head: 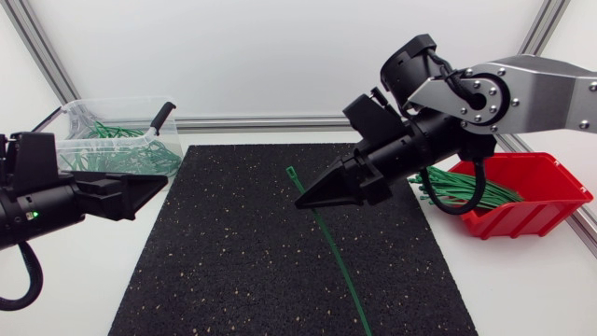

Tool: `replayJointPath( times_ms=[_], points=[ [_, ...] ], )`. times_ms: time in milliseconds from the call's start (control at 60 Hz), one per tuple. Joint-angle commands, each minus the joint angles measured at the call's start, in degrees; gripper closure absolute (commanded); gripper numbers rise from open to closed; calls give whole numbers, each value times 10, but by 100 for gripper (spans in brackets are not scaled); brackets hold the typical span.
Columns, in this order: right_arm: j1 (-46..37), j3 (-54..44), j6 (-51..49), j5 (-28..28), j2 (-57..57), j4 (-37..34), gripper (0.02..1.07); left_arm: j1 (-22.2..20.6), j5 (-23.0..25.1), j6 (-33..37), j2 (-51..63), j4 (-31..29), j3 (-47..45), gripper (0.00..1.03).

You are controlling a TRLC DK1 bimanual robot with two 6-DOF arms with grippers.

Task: Take a green cable tie from the red box, thread the tail through the head to close it, then place it in the transparent bin on the left.

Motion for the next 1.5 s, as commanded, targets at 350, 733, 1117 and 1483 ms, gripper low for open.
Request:
replayJointPath(
  times_ms=[350,733,1117,1483],
  points=[
    [-4,-44,56,-3,28,94,101,-4,326,113,185,3,85,7],
    [3,-108,132,9,-12,241,101,-96,397,98,267,13,157,5],
    [9,-129,181,10,-50,303,101,-178,411,91,345,48,203,5],
    [3,-156,247,9,-65,365,101,-213,411,-20,370,138,223,12]
  ],
)
